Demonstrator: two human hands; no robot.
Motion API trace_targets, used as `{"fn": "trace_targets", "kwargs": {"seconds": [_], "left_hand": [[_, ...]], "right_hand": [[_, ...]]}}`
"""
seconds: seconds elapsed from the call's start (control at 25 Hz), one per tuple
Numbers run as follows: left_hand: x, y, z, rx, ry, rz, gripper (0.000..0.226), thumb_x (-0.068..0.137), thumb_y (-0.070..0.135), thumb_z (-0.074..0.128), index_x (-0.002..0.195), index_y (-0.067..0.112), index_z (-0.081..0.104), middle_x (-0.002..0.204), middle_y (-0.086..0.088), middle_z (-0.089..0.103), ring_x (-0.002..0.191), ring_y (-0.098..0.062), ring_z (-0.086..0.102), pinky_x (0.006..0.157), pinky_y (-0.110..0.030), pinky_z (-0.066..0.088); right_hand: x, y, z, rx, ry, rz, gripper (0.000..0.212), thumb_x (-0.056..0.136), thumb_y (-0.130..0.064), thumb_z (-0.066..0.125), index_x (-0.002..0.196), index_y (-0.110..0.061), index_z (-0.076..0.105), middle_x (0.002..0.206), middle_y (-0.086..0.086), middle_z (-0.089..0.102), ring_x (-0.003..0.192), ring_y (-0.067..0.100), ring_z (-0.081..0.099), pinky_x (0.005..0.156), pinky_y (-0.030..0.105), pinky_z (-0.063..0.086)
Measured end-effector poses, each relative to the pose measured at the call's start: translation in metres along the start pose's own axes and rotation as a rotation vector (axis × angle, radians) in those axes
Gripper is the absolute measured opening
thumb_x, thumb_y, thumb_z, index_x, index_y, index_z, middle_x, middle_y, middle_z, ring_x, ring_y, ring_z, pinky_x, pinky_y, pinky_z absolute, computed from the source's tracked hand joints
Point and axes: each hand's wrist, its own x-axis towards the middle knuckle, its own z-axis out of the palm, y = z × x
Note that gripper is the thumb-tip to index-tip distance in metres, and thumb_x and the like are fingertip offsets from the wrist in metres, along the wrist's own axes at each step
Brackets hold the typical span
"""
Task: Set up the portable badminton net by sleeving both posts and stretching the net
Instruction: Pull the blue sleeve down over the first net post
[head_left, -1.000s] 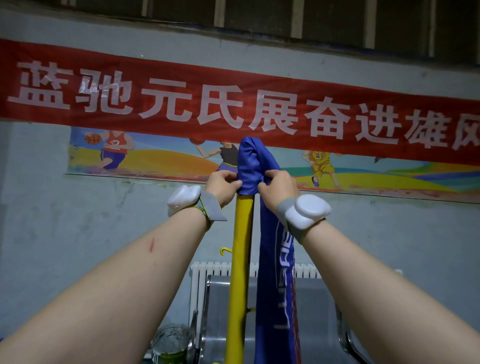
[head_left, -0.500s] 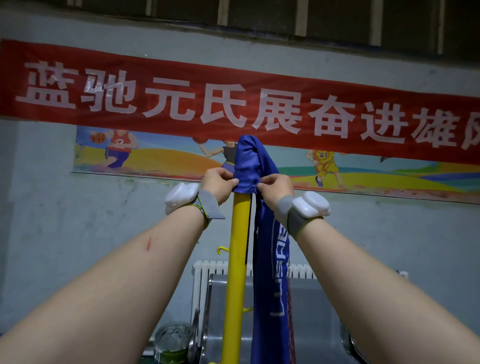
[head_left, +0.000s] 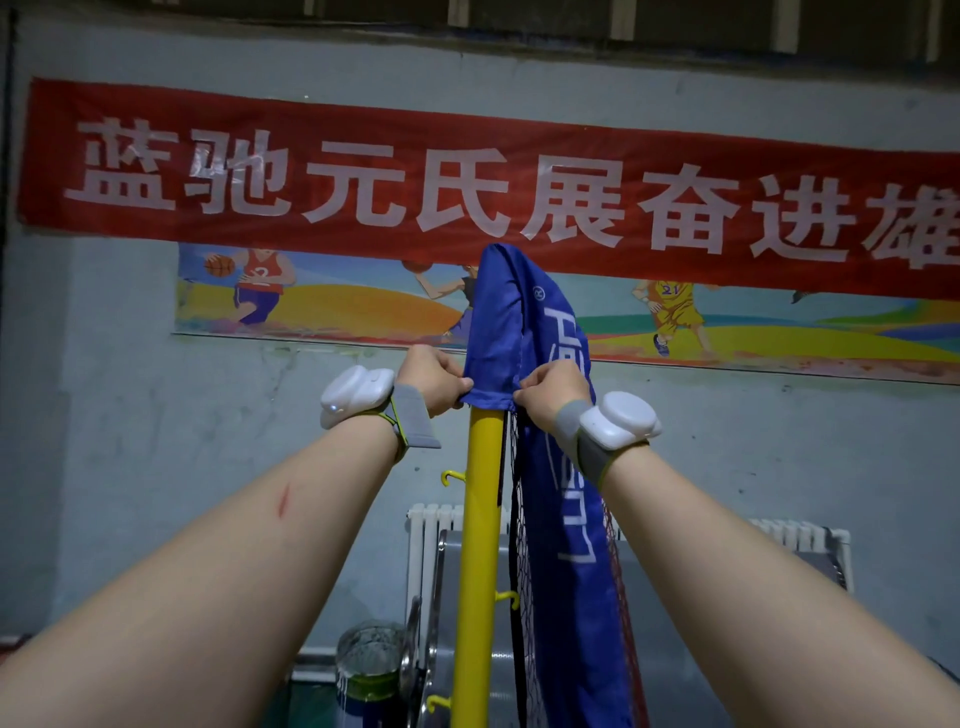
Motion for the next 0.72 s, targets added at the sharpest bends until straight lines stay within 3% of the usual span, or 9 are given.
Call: {"fn": "trace_targets", "kwargs": {"seconds": [0.08, 0.16, 0.28, 0.4, 0.48, 0.56, 0.64, 0.72], "left_hand": [[-0.004, -0.004, 0.002, 0.057, -0.038, -0.032, 0.029, 0.083, 0.006, 0.064, 0.057, 0.011, 0.052, 0.055, -0.004, 0.057, 0.068, -0.023, 0.059, 0.048, -0.021, 0.038], [-0.01, -0.009, 0.004, 0.149, -0.085, -0.04, 0.03, 0.084, 0.005, 0.062, 0.055, 0.01, 0.053, 0.048, -0.002, 0.056, 0.067, -0.023, 0.058, 0.05, -0.021, 0.04], [-0.011, -0.008, 0.001, 0.196, -0.175, -0.066, 0.025, 0.085, 0.004, 0.059, 0.061, 0.006, 0.057, 0.06, -0.008, 0.056, 0.061, -0.02, 0.053, 0.05, -0.022, 0.039], [-0.008, 0.008, -0.002, 0.099, -0.14, -0.005, 0.003, 0.083, 0.006, 0.056, 0.08, 0.006, 0.057, 0.084, -0.012, 0.056, 0.076, -0.022, 0.051, 0.068, -0.028, 0.042], [-0.003, 0.023, -0.002, -0.056, -0.076, 0.067, 0.037, 0.084, 0.021, 0.062, 0.115, 0.003, 0.049, 0.108, -0.011, 0.054, 0.099, -0.024, 0.053, 0.084, -0.032, 0.043], [0.001, 0.035, 0.0, -0.088, -0.08, 0.117, 0.065, 0.083, 0.034, 0.065, 0.131, 0.002, 0.034, 0.122, -0.01, 0.052, 0.113, -0.027, 0.053, 0.095, -0.039, 0.045], [0.002, 0.044, 0.005, -0.081, -0.101, 0.164, 0.066, 0.082, 0.031, 0.066, 0.132, 0.002, 0.033, 0.13, -0.012, 0.051, 0.118, -0.03, 0.052, 0.098, -0.045, 0.045], [0.003, 0.044, 0.01, -0.077, -0.082, 0.222, 0.057, 0.081, 0.02, 0.067, 0.127, 0.001, 0.039, 0.126, -0.013, 0.054, 0.114, -0.029, 0.054, 0.095, -0.038, 0.045]], "right_hand": [[-0.003, 0.003, 0.003, -0.037, -0.03, 0.032, 0.023, 0.088, -0.007, 0.055, 0.108, 0.003, 0.058, 0.104, 0.014, 0.064, 0.097, 0.029, 0.06, 0.091, 0.036, 0.05], [-0.006, 0.008, 0.007, -0.046, -0.065, 0.082, 0.037, 0.089, -0.008, 0.055, 0.123, 0.005, 0.05, 0.113, 0.018, 0.063, 0.103, 0.03, 0.06, 0.093, 0.038, 0.049], [-0.011, 0.013, 0.005, -0.007, -0.082, 0.085, 0.033, 0.087, -0.008, 0.055, 0.118, 0.005, 0.056, 0.094, 0.015, 0.062, 0.089, 0.026, 0.058, 0.09, 0.038, 0.051], [-0.014, 0.012, -0.003, -0.032, -0.018, 0.021, 0.021, 0.085, -0.009, 0.054, 0.096, 0.003, 0.066, 0.094, 0.016, 0.066, 0.091, 0.029, 0.062, 0.083, 0.033, 0.051], [-0.016, 0.009, -0.007, -0.049, 0.109, -0.027, 0.016, 0.084, -0.015, 0.054, 0.087, -0.001, 0.061, 0.096, 0.016, 0.067, 0.087, 0.032, 0.06, 0.068, 0.031, 0.043], [-0.017, 0.009, -0.011, -0.064, 0.197, -0.032, 0.026, 0.085, -0.026, 0.057, 0.099, -0.006, 0.051, 0.101, 0.017, 0.064, 0.083, 0.032, 0.057, 0.065, 0.031, 0.037], [-0.014, 0.011, -0.01, -0.107, 0.215, -0.002, 0.048, 0.083, -0.036, 0.063, 0.112, -0.004, 0.042, 0.108, 0.019, 0.062, 0.095, 0.037, 0.06, 0.067, 0.034, 0.036], [-0.008, 0.014, -0.008, -0.166, 0.199, -0.003, 0.045, 0.084, -0.031, 0.064, 0.112, -0.003, 0.043, 0.11, 0.02, 0.062, 0.098, 0.038, 0.06, 0.067, 0.035, 0.037]]}}
